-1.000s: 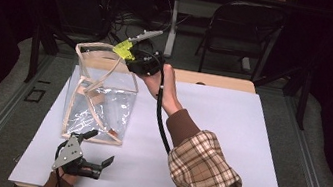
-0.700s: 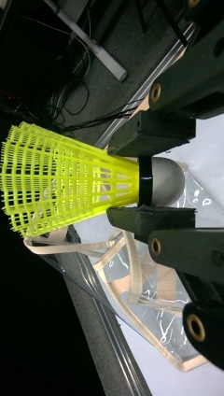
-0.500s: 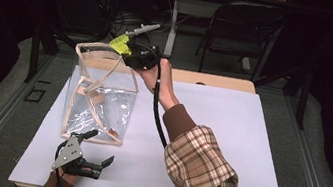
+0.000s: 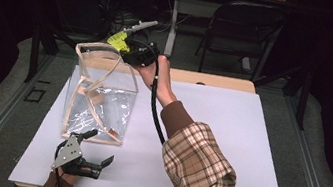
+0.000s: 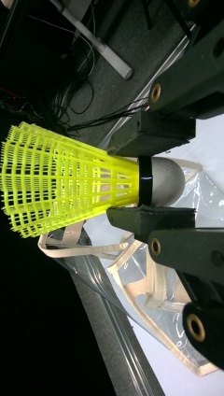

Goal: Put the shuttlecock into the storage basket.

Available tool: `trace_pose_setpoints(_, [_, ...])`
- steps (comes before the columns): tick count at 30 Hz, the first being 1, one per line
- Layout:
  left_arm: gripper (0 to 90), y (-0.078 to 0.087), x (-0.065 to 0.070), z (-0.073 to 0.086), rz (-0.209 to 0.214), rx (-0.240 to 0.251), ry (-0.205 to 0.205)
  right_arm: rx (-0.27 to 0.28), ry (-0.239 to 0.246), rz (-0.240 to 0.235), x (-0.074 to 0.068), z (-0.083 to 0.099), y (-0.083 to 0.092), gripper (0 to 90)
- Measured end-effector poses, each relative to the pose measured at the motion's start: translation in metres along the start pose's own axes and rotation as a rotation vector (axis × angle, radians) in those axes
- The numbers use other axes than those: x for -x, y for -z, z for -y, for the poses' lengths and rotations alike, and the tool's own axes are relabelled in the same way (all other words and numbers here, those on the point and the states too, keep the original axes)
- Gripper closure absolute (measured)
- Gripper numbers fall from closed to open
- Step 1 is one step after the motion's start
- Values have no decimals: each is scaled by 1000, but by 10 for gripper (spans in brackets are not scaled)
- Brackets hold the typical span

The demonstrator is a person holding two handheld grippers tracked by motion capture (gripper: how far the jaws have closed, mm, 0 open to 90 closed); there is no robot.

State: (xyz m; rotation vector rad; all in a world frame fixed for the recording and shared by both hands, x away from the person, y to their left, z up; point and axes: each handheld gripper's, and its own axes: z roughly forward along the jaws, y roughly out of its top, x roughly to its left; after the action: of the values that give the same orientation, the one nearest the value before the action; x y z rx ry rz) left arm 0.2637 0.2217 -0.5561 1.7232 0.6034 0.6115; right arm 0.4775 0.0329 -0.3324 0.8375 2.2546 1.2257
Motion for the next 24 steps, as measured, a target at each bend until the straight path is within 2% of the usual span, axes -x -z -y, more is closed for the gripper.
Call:
trace_pose_setpoints(9, [0,0,0,0,2,3,4,8,10,-5,-6,-9,-3,645])
trace_pose_setpoints(24, [0,1,-1,0,1,9,11,9,10,-20,-11,-13,-14,645])
